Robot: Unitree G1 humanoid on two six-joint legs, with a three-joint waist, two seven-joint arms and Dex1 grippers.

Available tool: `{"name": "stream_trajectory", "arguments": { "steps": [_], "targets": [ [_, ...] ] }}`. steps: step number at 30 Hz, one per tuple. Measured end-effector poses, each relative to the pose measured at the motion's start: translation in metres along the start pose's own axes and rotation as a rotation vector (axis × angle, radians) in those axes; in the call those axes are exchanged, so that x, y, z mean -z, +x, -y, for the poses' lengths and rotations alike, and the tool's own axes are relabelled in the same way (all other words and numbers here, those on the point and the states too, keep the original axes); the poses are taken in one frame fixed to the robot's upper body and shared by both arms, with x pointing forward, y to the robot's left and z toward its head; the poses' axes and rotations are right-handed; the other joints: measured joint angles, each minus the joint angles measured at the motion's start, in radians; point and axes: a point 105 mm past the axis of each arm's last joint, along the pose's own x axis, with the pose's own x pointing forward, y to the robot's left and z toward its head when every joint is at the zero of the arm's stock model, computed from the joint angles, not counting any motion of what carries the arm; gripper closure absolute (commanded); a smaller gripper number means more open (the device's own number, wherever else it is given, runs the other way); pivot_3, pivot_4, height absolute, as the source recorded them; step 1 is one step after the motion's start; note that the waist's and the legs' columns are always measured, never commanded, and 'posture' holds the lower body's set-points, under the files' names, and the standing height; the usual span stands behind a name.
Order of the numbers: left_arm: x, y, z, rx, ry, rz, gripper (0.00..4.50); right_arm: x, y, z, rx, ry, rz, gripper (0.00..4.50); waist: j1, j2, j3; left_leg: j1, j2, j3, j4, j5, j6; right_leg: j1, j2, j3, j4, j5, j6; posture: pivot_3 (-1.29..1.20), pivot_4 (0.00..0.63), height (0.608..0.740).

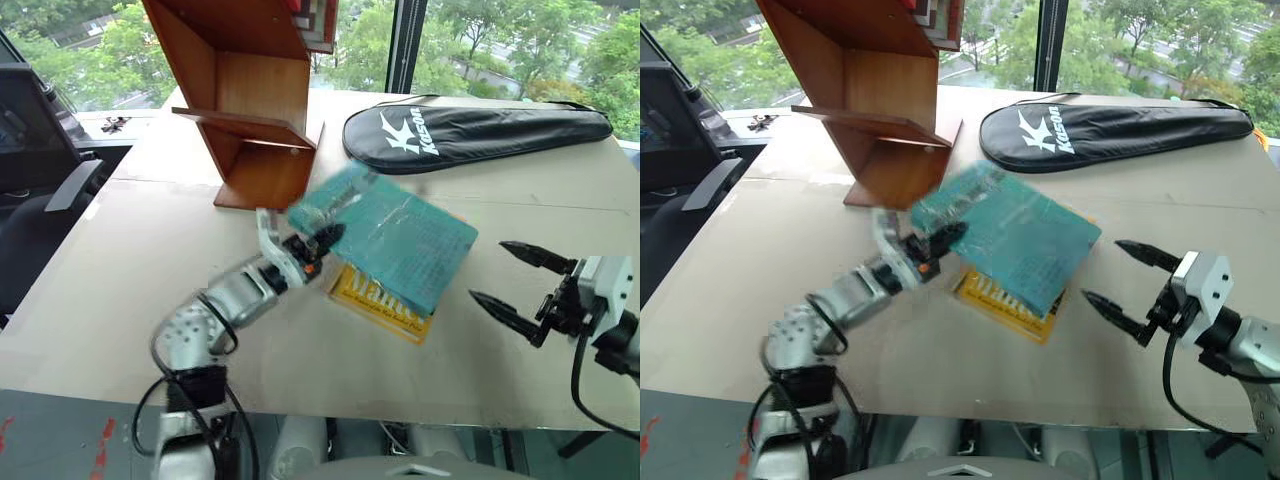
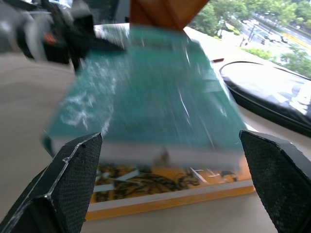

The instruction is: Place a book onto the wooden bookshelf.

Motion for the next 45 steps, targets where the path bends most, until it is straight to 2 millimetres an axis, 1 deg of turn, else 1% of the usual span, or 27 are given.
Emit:
{"name": "stream_trajectory", "arguments": {
  "steps": [1,3,5,6,7,9,11,14,16,18,21,23,26,29,31,33,34,36,38,41,45],
  "targets": [
    [-0.010,0.002,0.024,0.031,0.114,-0.024,4.44,0.001,-0.001,0.007,0.013,0.006,0.004,0.00,0.003,0.000,0.000,0.000,-0.001,-0.001,0.000,0.000,0.000,0.000,0.000,-0.001,0.000,0.000,0.000,0.00,0.150,0.740],
    [-0.020,0.005,0.052,0.041,0.293,-0.069,4.44,0.001,-0.006,0.021,0.046,0.002,0.000,0.00,0.004,0.000,0.001,-0.001,-0.002,-0.001,0.000,0.000,0.000,0.000,-0.001,-0.001,-0.001,0.000,0.000,0.00,0.150,0.740],
    [-0.029,0.006,0.092,0.050,0.621,-0.108,4.44,-0.004,-0.018,0.045,0.106,-0.022,-0.004,0.00,0.005,0.001,0.003,-0.002,-0.003,0.000,-0.001,0.000,0.000,0.000,0.001,-0.001,-0.004,0.000,0.000,0.00,0.150,0.740],
    [-0.030,0.006,0.104,0.054,0.756,-0.116,4.44,-0.007,-0.020,0.050,0.118,-0.032,-0.002,0.00,0.004,0.001,0.003,-0.001,-0.003,0.000,-0.001,0.000,0.001,0.000,0.005,-0.001,-0.004,0.000,0.001,0.00,0.150,0.740],
    [-0.031,0.008,0.122,0.031,1.041,-0.156,4.44,-0.011,-0.021,0.058,0.123,-0.046,0.008,0.00,0.002,-0.002,0.005,-0.002,-0.003,0.000,-0.001,0.000,0.001,0.000,0.006,-0.001,-0.005,0.000,0.001,0.00,0.150,0.740],
    [-0.032,0.010,0.138,0.007,1.345,-0.183,4.44,-0.018,-0.020,0.066,0.122,-0.064,0.028,0.00,-0.001,0.004,0.003,0.002,-0.005,0.003,-0.009,0.000,0.000,0.001,0.006,0.003,-0.008,-0.001,0.004,0.00,0.150,0.740],
    [-0.038,0.014,0.144,-0.035,1.558,-0.182,4.44,-0.020,-0.015,0.072,0.120,-0.065,0.048,0.00,-0.005,0.005,0.004,0.003,-0.005,0.003,-0.012,0.000,0.000,0.000,0.006,0.004,-0.009,-0.002,0.004,0.00,0.150,0.740],
    [-0.051,0.020,0.156,-0.096,1.959,-0.181,4.44,-0.019,-0.007,0.079,0.092,-0.062,0.061,0.00,-0.010,0.005,0.007,0.001,-0.004,0.003,-0.015,0.002,-0.005,-0.003,0.008,0.004,-0.010,-0.002,0.005,0.00,0.150,0.740],
    [-0.052,0.023,0.167,-0.066,2.152,-0.171,4.44,-0.015,-0.003,0.084,0.081,-0.059,0.057,0.00,-0.010,0.007,0.008,-0.002,-0.003,0.005,-0.014,0.004,-0.007,-0.008,0.009,0.005,-0.010,-0.003,0.005,0.00,0.150,0.740],
    [-0.049,0.026,0.173,-0.019,2.266,-0.177,4.44,-0.017,0.003,0.088,0.065,-0.067,0.070,0.00,-0.010,0.008,0.009,-0.006,-0.002,0.006,-0.014,0.004,-0.007,-0.011,0.009,0.006,-0.010,-0.003,0.006,0.00,0.150,0.740],
    [-0.056,0.024,0.173,-0.024,2.357,-0.213,4.44,-0.019,0.011,0.090,0.035,-0.080,0.092,0.00,-0.013,0.008,0.009,-0.010,-0.002,0.008,-0.013,0.004,-0.007,-0.016,0.009,0.008,-0.008,-0.003,0.007,0.00,0.150,0.740],
    [-0.063,0.022,0.170,-0.058,2.391,-0.253,4.44,-0.018,0.015,0.089,0.018,-0.081,0.094,0.00,-0.012,0.008,0.009,-0.013,-0.002,0.009,-0.012,0.004,-0.007,-0.020,0.009,0.008,-0.005,-0.004,0.007,0.00,0.150,0.740],
    [-0.084,0.017,0.163,-0.179,2.453,-0.306,4.44,-0.016,0.020,0.086,-0.011,-0.078,0.104,0.00,-0.012,0.008,0.009,-0.015,-0.002,0.010,-0.011,0.004,-0.007,-0.023,0.009,0.007,-0.004,-0.004,0.007,0.00,0.150,0.740],
    [-0.107,0.006,0.156,-0.324,2.523,-0.382,4.44,-0.019,0.023,0.085,-0.039,-0.089,0.117,0.00,-0.013,0.008,0.009,-0.015,-0.002,0.012,-0.010,0.004,-0.006,-0.023,0.009,0.007,-0.003,-0.004,0.008,0.00,0.150,0.740],
    [-0.128,-0.010,0.145,-0.485,2.533,-0.526,4.44,-0.024,0.030,0.081,-0.077,-0.098,0.140,0.00,-0.017,0.008,0.009,-0.014,-0.002,0.014,-0.010,0.004,-0.006,-0.024,0.009,0.008,-0.002,-0.004,0.008,0.00,0.150,0.740],
    [-0.142,-0.024,0.131,-0.594,2.474,-0.661,4.44,-0.028,0.033,0.079,-0.098,-0.098,0.164,0.00,-0.015,0.008,0.010,-0.014,-0.002,0.014,-0.010,0.004,-0.006,-0.025,0.009,0.008,-0.001,-0.004,0.008,0.00,0.150,0.740],
    [-0.142,-0.025,0.128,-0.597,2.452,-0.695,4.44,-0.029,0.035,0.078,-0.106,-0.097,0.171,0.00,-0.013,0.008,0.010,-0.014,-0.001,0.014,-0.010,0.004,-0.006,-0.024,0.009,0.008,-0.001,-0.004,0.008,0.00,0.150,0.740],
    [-0.140,-0.022,0.123,-0.590,2.442,-0.775,4.44,-0.033,0.039,0.076,-0.126,-0.098,0.191,0.00,-0.011,0.007,0.010,-0.015,-0.001,0.014,-0.008,0.004,-0.006,-0.024,0.009,0.008,0.000,-0.004,0.008,0.00,0.150,0.740],
    [-0.143,-0.014,0.126,-0.600,2.431,-0.795,4.44,-0.036,0.041,0.076,-0.135,-0.103,0.206,0.00,-0.011,0.007,0.010,-0.016,-0.001,0.013,-0.004,0.004,-0.006,-0.024,0.009,0.007,0.002,-0.004,0.008,0.00,0.150,0.740],
    [-0.147,-0.001,0.128,-0.622,2.409,-0.820,4.44,-0.043,0.043,0.077,-0.140,-0.110,0.229,0.00,-0.012,0.007,0.010,-0.016,-0.001,0.012,-0.001,0.004,-0.006,-0.024,0.009,0.007,0.004,-0.004,0.008,0.00,0.150,0.740],
    [-0.147,0.019,0.122,-0.645,2.382,-0.888,4.44,-0.049,0.044,0.079,-0.138,-0.112,0.257,0.00,-0.010,0.007,0.010,-0.014,-0.001,0.012,0.001,0.004,-0.005,-0.024,0.009,0.008,0.010,-0.004,0.008,0.00,0.150,0.740]
  ]
}}
